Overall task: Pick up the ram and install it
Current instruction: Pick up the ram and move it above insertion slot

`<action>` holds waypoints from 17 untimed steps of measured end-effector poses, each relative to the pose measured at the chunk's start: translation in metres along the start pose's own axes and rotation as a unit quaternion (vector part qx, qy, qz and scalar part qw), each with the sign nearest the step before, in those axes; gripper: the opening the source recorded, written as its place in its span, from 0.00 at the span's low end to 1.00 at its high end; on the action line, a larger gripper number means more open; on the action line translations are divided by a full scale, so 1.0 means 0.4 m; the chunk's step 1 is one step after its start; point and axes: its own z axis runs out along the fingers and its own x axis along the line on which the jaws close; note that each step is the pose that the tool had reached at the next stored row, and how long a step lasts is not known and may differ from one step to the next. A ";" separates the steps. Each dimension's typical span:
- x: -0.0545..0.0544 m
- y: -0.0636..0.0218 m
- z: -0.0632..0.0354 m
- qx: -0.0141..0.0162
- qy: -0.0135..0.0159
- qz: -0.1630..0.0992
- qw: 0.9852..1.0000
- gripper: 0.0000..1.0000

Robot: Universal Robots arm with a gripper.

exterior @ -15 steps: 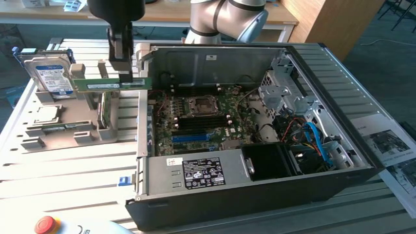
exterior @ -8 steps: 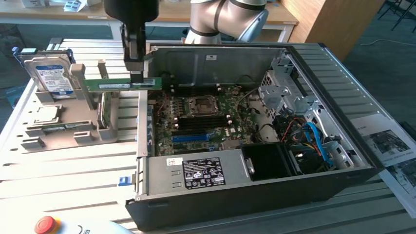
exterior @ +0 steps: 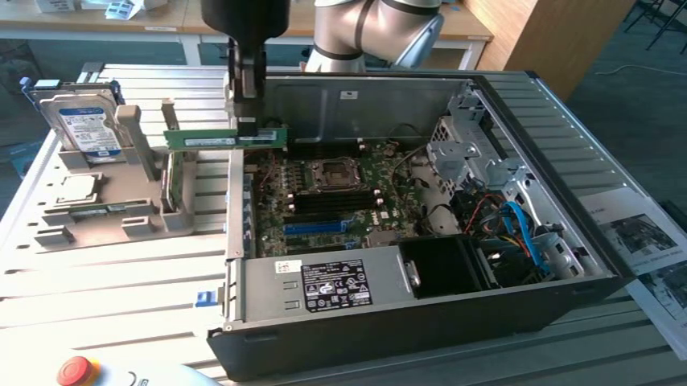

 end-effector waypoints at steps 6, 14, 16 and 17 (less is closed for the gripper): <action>0.004 -0.046 -0.003 -0.002 0.000 0.000 1.000 0.12; 0.009 -0.109 -0.008 -0.004 0.000 0.000 1.000 0.12; 0.011 -0.125 -0.010 -0.005 0.000 0.000 1.000 0.12; 0.011 -0.133 -0.010 -0.005 0.000 0.000 1.000 0.12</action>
